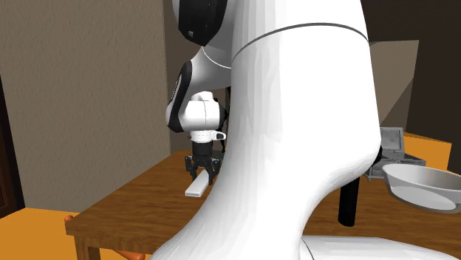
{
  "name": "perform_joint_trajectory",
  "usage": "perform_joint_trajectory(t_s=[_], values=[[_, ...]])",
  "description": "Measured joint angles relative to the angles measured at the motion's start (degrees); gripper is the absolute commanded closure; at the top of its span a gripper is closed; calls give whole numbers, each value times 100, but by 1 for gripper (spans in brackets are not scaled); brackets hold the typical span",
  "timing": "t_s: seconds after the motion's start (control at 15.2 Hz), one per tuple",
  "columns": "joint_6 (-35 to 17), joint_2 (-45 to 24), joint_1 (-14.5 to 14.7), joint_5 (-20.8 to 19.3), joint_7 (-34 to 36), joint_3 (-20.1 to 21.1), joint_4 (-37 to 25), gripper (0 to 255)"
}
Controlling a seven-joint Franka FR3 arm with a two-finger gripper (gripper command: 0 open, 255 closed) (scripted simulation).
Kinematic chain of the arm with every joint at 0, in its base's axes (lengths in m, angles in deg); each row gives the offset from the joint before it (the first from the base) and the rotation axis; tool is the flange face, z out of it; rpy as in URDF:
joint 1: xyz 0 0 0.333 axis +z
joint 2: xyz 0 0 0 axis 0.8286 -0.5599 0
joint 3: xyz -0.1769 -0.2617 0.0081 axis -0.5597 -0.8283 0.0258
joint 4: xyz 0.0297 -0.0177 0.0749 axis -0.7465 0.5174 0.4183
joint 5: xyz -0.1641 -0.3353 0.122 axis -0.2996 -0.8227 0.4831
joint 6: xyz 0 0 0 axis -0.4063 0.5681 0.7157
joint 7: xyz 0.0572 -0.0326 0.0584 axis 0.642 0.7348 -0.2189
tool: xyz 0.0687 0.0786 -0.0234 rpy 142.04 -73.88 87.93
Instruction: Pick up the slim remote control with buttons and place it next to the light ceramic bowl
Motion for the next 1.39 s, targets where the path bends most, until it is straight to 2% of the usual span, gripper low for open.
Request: perform_joint_trajectory(t_s=[0.46,1.39], values=[[24,19,-5,9,-5,3,-2,255],[923,501,-70,219,-138,75,-440,255]])
